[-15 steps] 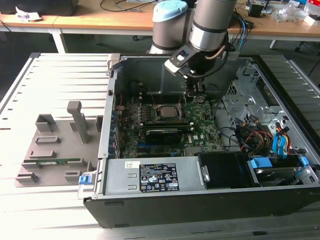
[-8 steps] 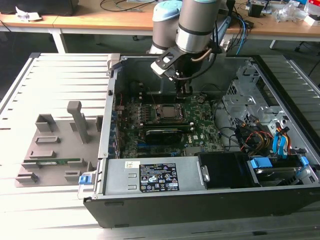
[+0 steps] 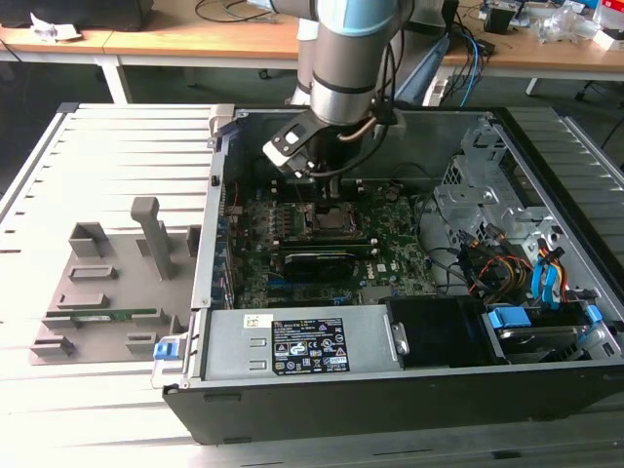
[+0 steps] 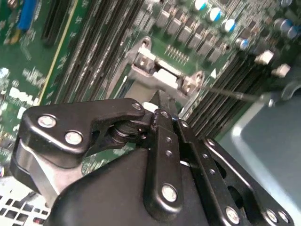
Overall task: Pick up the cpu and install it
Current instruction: 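Close the cpu cover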
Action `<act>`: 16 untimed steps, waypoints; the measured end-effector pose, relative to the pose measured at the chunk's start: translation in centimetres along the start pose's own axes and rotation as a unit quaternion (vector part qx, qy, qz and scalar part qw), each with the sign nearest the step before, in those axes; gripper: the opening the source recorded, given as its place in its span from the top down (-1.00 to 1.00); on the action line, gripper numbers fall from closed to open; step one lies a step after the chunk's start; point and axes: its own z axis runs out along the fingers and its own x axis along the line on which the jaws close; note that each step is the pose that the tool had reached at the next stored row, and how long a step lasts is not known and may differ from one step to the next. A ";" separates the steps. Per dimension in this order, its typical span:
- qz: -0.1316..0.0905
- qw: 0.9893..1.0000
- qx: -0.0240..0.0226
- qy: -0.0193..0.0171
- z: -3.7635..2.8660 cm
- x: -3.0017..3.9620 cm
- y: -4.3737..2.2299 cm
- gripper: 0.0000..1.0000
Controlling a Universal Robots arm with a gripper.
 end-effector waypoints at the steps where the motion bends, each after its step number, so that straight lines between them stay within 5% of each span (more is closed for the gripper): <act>1: 0.000 1.000 0.000 0.000 0.18 0.00 -0.15 0.79; 7: 0.000 1.000 0.000 0.004 0.90 -0.01 -0.31 0.79; 11: 0.000 1.000 0.001 0.005 0.72 0.01 0.54 0.79; 13: 0.000 1.000 0.003 0.004 0.27 -0.02 0.82 0.79; 16: 0.000 1.000 0.003 0.004 -1.64 -0.02 0.90 0.79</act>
